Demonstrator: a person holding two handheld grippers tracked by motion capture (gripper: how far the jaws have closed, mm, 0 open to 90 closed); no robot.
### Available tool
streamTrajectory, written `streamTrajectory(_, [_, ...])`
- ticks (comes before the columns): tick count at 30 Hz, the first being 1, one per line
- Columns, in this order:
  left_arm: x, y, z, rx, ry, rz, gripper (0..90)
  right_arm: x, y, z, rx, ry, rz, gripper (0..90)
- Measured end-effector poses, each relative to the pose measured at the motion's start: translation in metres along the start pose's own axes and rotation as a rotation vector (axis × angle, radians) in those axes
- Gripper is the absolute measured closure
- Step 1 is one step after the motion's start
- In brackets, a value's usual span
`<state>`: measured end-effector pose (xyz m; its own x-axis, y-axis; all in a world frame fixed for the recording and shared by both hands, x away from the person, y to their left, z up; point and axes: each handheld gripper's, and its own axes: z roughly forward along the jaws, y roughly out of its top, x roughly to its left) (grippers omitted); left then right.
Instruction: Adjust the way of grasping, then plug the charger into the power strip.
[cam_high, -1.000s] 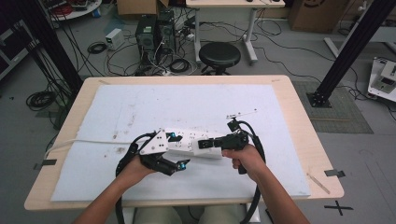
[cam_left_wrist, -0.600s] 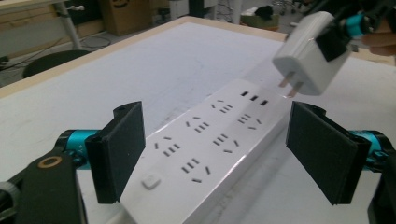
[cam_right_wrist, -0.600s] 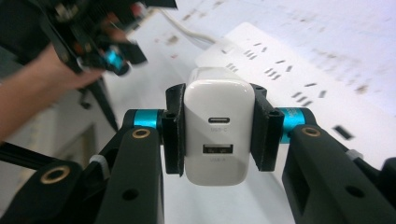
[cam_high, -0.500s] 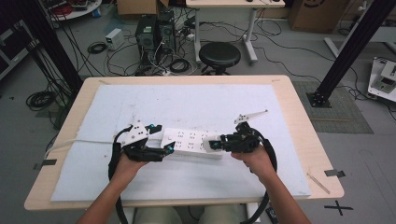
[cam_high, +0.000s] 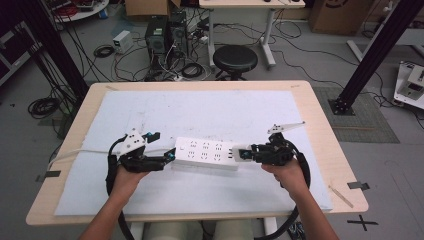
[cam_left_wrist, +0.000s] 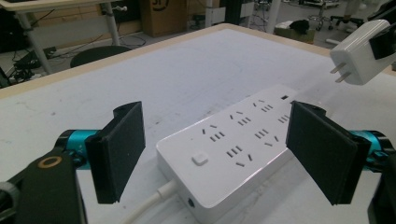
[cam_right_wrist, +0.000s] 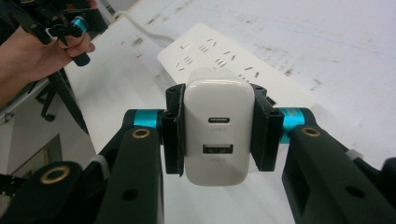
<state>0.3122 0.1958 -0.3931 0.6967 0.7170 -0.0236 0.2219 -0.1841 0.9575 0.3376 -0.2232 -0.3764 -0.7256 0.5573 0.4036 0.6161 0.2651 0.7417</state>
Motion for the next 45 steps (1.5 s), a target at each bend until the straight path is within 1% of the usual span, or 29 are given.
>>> streamTrajectory(1, [0.000,0.000,0.000,0.000,0.000,0.000,19.8,-0.001,-0.001,-0.002,-0.002,-0.002,0.009,63.5])
streamTrajectory(2, [0.004,-0.001,-0.004,-0.006,0.011,-0.007,19.8,-0.001,-0.001,-0.002,-0.002,-0.002,0.009,63.5])
streamTrajectory(3, [0.005,-0.001,-0.006,-0.009,0.009,-0.007,19.8,-0.003,-0.003,-0.007,-0.012,-0.010,0.017,63.5])
streamTrajectory(4, [0.005,-0.001,-0.008,-0.015,0.007,-0.008,19.8,-0.004,-0.004,-0.009,-0.009,-0.012,0.021,63.5])
streamTrajectory(5, [0.005,-0.001,-0.008,-0.015,0.007,-0.008,19.8,-0.004,-0.004,-0.009,-0.009,-0.012,0.021,63.5])
streamTrajectory(6, [0.004,-0.001,-0.011,-0.019,0.009,0.001,19.8,-0.005,-0.005,-0.014,-0.012,-0.023,0.017,63.4])
streamTrajectory(8, [0.003,-0.001,-0.012,-0.017,0.011,-0.002,19.8,-0.007,-0.005,-0.016,-0.019,-0.028,0.011,63.5])
streamTrajectory(9, [0.004,-0.001,-0.013,-0.016,0.012,0.003,19.8,-0.007,-0.005,-0.018,-0.018,-0.033,0.019,63.5])
streamTrajectory(10, [0.003,-0.002,-0.014,-0.019,0.013,-0.002,19.8,-0.008,-0.006,-0.020,-0.023,-0.034,0.018,63.5])
streamTrajectory(12, [0.003,-0.002,-0.015,-0.018,0.014,-0.001,19.8,-0.008,-0.007,-0.022,-0.032,-0.039,0.007,63.5])
streamTrajectory(16, [0.005,-0.003,-0.016,-0.015,0.016,-0.001,19.8,-0.009,-0.006,-0.025,-0.021,-0.053,-0.003,63.5])
streamTrajectory(17, [0.006,-0.004,-0.016,-0.014,0.017,-0.006,19.8,-0.009,-0.006,-0.025,-0.019,-0.056,-0.005,63.5])
streamTrajectory(19, [0.007,-0.005,-0.017,-0.021,0.020,-0.013,19.8,-0.009,-0.004,-0.025,-0.013,-0.057,-0.024,63.5])
streamTrajectory(21, [0.008,-0.005,-0.017,-0.018,0.022,-0.014,19.9,-0.009,-0.003,-0.026,-0.002,-0.061,-0.026,63.5])
streamTrajectory(22, [0.008,-0.006,-0.017,-0.017,0.023,-0.013,19.8,-0.009,0.000,-0.027,0.013,-0.071,-0.046,63.5])
streamTrajectory(25, [0.009,-0.006,-0.018,-0.016,0.028,-0.014,19.8,-0.007,0.003,-0.028,0.041,-0.102,-0.082,63.5])
streamTrajectory(26, [0.009,-0.006,-0.018,-0.016,0.028,-0.014,19.8,-0.007,0.003,-0.028,0.041,-0.102,-0.082,63.5])
streamTrajectory(27, [0.009,-0.008,-0.017,-0.015,0.030,-0.021,19.8,-0.006,0.006,-0.029,0.071,-0.126,-0.117,63.5])
streamTrajectory(31, [0.009,-0.009,-0.016,-0.014,0.029,-0.025,19.8,-0.006,0.008,-0.032,0.081,-0.140,-0.132,63.5])
streamTrajectory(32, [0.008,-0.010,-0.016,-0.013,0.028,-0.027,19.8,-0.005,0.010,-0.033,0.093,-0.157,-0.152,63.4])
streamTrajectory(33, [0.008,-0.010,-0.016,-0.013,0.028,-0.027,19.8,-0.005,0.010,-0.033,0.093,-0.157,-0.152,63.4])
streamTrajectory(34, [0.008,-0.011,-0.016,-0.011,0.028,-0.024,19.8,-0.004,0.012,-0.033,0.108,-0.176,-0.174,63.5])
streamTrajectory(35, [0.008,-0.011,-0.016,-0.011,0.029,-0.027,19.8,-0.004,0.012,-0.033,0.108,-0.176,-0.174,63.5])
streamTrajectory(37, [0.009,-0.011,-0.016,-0.013,0.031,-0.030,19.8,-0.002,0.015,-0.033,0.130,-0.195,-0.205,63.5])
streamTrajectory(38, [0.009,-0.011,-0.016,-0.013,0.031,-0.030,19.8,-0.002,0.015,-0.033,0.130,-0.195,-0.205,63.5])
streamTrajectory(39, [0.010,-0.011,-0.018,-0.016,0.033,-0.032,19.8,-0.001,0.019,-0.031,0.169,-0.229,-0.245,63.4])
streamTrajectory(42, [0.010,-0.012,-0.018,-0.017,0.035,-0.035,19.8,0.000,0.022,-0.029,0.193,-0.248,-0.266,63.5])
streamTrajectory(45, [0.011,-0.014,-0.020,-0.020,0.040,-0.040,19.8,0.002,0.025,-0.026,0.218,-0.275,-0.299,63.5])
